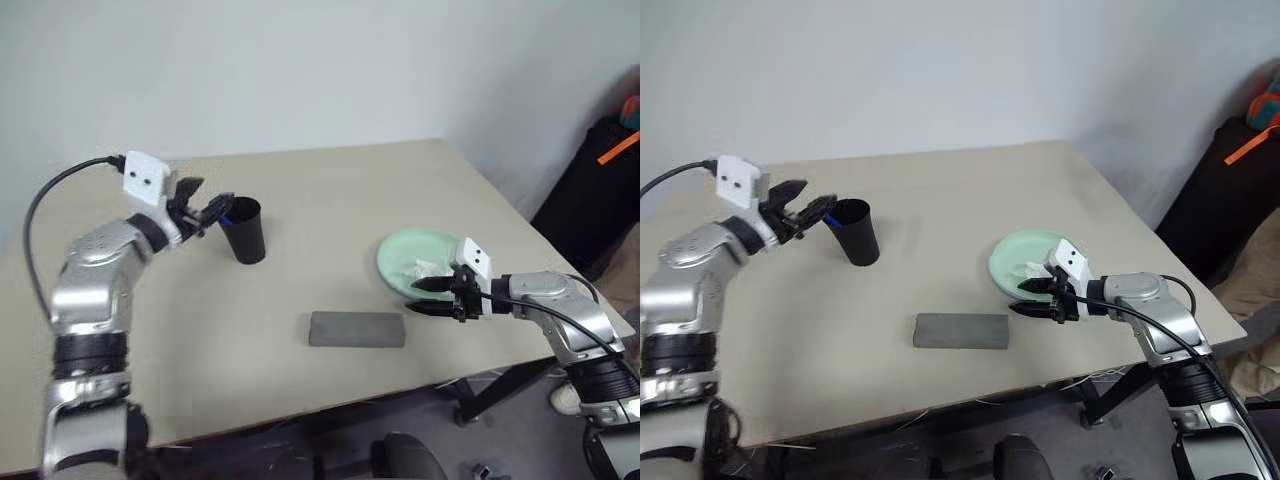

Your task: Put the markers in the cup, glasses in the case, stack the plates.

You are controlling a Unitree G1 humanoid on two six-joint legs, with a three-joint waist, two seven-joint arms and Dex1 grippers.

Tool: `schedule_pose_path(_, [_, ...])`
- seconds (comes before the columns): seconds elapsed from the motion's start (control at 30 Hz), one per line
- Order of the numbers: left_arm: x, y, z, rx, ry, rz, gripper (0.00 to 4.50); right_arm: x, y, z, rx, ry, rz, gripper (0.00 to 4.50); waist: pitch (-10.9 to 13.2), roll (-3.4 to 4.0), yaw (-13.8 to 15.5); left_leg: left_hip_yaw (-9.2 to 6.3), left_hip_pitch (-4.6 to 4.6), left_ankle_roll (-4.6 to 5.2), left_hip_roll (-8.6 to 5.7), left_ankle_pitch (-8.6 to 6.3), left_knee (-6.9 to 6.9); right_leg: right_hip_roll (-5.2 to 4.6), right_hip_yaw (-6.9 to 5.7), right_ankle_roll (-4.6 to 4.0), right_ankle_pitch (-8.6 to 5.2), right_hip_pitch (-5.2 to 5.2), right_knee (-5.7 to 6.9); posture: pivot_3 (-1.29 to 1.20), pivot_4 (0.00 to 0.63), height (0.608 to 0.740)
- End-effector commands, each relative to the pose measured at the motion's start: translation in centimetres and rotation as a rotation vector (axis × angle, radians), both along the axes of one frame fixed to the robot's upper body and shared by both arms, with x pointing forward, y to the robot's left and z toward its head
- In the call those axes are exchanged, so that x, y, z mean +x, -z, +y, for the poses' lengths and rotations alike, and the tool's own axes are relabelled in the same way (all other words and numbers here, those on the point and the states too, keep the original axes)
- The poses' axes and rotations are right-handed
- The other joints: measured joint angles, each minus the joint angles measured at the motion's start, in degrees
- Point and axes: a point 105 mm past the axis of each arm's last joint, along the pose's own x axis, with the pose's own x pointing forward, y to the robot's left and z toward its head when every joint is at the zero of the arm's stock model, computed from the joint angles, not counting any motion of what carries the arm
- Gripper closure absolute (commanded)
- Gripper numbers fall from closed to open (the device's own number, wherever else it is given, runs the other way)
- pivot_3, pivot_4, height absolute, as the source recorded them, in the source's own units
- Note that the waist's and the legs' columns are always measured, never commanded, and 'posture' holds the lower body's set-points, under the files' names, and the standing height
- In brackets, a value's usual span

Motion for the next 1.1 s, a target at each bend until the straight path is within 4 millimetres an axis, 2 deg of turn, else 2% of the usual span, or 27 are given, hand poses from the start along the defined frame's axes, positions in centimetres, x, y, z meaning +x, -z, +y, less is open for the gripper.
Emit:
schedule_pose_path(0.03, [-2.8, -1.5, 1.2, 0.039, 0.075, 0.021, 1.38, 0.1, -1.9, -0.8, 0.008, 0.01, -0.067, 1.92, 0.0, 0.0, 0.0, 0.0, -0.01, -0.01, 0.01, 0.0, 0.0, 0.0, -0.01, 0.0, -0.01, -0.03, -0.01, 0.0, 0.0, 0.74])
schedule_pose_path(0.17, [-6.4, -0.5, 3.2, 0.068, 0.122, 0.148, 1.38, 0.1, -2.5, -1.8, 0.0, 0.026, -0.078, 1.92, 0.0, 0.01, 0.1, -0.02, -0.01, -0.25, 0.05, -0.13, -0.01, -0.03, -0.07, -0.02, -0.03, -0.02, -0.04, 0.0, 0.0, 0.74])
schedule_pose_path(0.27, [-8.1, 0.7, 4.4, 0.071, 0.121, 0.222, 1.38, 0.2, -3.0, -2.2, 0.004, 0.034, -0.088, 1.92, 0.0, 0.04, 0.3, -0.01, -0.03, -0.26, 0.04, -0.14, -0.02, -0.11, -0.09, -0.14, -0.11, -0.04, -0.04, 0.0, 0.0, 0.74])
schedule_pose_path(0.5, [-10.7, 3.3, 4.4, 0.038, 0.135, 0.313, 1.38, 0.4, -3.7, -2.5, 0.011, 0.029, -0.1, 1.92, 0.0, 0.06, 0.3, -0.01, 0.0, -0.26, 0.05, -0.14, -0.03, -0.18, -0.11, -0.18, -0.11, -0.06, -0.02, 0.0, 0.0, 0.74])
schedule_pose_path(0.83, [-12.3, 3.7, 4.2, 0.035, 0.14, 0.343, 1.38, 0.1, -3.9, -1.6, 0.027, -0.001, -0.098, 1.92, 0.0, 0.07, 0.3, 0.03, -0.1, -0.28, 0.08, -0.14, -0.13, -0.17, -0.12, -0.18, -0.11, -0.25, -0.01, 0.0, 0.0, 0.74])
schedule_pose_path(1.1, [-12.3, 4.0, 3.6, 0.026, 0.153, 0.371, 1.38, 0.0, -3.9, -1.2, 0.045, 0.009, -0.103, 1.92, 0.0, 0.07, 0.3, 0.07, -0.1, -0.27, 0.07, -0.14, -0.13, -0.16, -0.09, -0.18, -0.1, -0.27, -0.01, 0.0, 0.0, 0.74])
